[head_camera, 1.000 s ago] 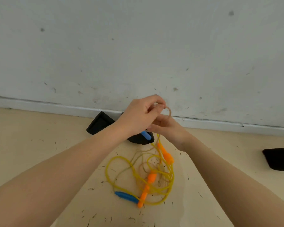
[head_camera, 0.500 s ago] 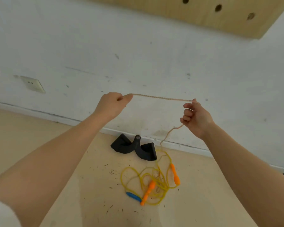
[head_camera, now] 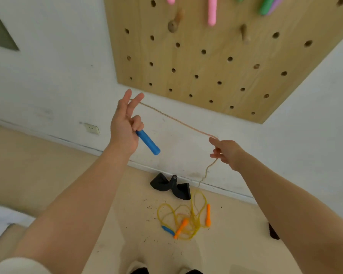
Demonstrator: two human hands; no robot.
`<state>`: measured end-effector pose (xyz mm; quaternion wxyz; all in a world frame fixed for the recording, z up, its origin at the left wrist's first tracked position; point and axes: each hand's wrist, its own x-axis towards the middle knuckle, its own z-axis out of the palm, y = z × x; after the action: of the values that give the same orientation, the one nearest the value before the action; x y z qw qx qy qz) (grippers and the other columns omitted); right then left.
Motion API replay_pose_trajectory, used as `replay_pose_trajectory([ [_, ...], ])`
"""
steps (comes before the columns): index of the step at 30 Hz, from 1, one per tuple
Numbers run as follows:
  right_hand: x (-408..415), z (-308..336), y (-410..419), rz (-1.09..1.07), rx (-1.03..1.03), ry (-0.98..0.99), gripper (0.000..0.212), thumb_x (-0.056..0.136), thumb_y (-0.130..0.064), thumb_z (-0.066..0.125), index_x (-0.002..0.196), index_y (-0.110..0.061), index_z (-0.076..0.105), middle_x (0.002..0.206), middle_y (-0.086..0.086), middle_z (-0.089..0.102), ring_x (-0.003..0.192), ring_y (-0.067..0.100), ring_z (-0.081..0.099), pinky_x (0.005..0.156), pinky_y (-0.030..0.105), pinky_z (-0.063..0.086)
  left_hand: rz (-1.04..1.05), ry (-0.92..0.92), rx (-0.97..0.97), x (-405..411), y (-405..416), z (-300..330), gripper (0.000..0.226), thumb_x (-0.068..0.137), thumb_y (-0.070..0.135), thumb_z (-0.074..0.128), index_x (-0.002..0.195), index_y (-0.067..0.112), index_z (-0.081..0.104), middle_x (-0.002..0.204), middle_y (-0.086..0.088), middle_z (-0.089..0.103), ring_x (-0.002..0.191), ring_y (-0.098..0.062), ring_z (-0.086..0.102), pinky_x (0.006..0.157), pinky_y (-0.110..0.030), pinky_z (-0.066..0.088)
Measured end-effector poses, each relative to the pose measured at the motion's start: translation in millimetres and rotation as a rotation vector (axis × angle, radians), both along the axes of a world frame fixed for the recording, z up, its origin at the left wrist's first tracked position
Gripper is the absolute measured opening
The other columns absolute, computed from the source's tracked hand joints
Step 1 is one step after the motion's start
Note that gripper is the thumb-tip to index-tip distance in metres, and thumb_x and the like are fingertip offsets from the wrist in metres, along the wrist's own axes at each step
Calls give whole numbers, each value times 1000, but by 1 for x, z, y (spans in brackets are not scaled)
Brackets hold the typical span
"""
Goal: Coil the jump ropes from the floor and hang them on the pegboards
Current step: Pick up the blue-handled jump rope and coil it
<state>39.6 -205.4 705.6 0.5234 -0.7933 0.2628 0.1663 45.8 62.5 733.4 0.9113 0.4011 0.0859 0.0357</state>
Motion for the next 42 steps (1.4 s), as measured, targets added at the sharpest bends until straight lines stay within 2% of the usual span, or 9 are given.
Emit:
replay_pose_trajectory([
  [5,-12,72,-1,235,29,-104,12,93,-16,53,83,-12,59,69,0,40,60,13,37,64,28,41,-64,126,242,6,13,60,31,97,26,49,124,13,55,129,3,53,69,-16,70,56,-20,51],
  [12,-28,180,46,825,-213,-290,31,95,-18,47,69,-23,62,52,-18,47,50,1,42,54,14,29,-755,-91,860,-25,-61,121,28,102,21,31,112,12,56,102,-9,67,89,-12,65,84,-19,52],
  [17,-31,219,30,696,-250,-595,13,85,-18,65,73,-13,62,54,-3,51,48,7,37,51,20,32,-702,-68,750,-42,-88,158,28,102,30,28,83,15,43,52,5,44,36,-6,26,38,-18,20],
  [23,-37,221,2,770,-176,-609,45,77,-22,74,115,-27,50,67,6,53,62,15,45,61,27,39,-722,-96,912,-53,-110,179,34,101,37,29,77,16,41,47,10,27,38,-5,17,35,-18,16],
  [26,-39,206,-15,933,-129,-458,23,79,-18,73,73,-36,59,56,-13,45,55,7,39,59,22,34,-742,-155,939,-59,-113,171,27,101,15,33,82,10,53,47,11,30,40,-4,21,38,-16,19],
  [29,-39,183,-35,913,-214,-315,35,81,-20,71,53,-35,58,61,-6,52,59,7,44,66,24,37,-749,-155,829,-66,-110,161,30,98,5,30,84,3,57,50,8,33,43,-7,27,44,-17,22],
  [37,-47,120,-68,764,-121,-113,21,94,-32,51,83,-16,61,85,3,62,88,16,57,87,26,40,-477,121,271,-79,-115,133,30,92,18,23,64,15,35,45,8,26,35,-5,19,42,-21,12],
  [39,-50,114,-65,665,34,-60,32,98,-31,43,75,-14,55,67,2,49,62,15,49,73,26,47,-469,176,331,-86,-117,123,42,98,37,29,60,19,30,45,8,22,35,-5,17,40,-20,12],
  [42,-52,123,-52,420,291,-40,37,101,-30,34,68,-15,43,51,-5,30,43,10,22,40,19,23,-442,203,526,-97,-118,111,43,97,40,40,61,21,27,48,7,25,40,-7,20,39,-18,20],
])
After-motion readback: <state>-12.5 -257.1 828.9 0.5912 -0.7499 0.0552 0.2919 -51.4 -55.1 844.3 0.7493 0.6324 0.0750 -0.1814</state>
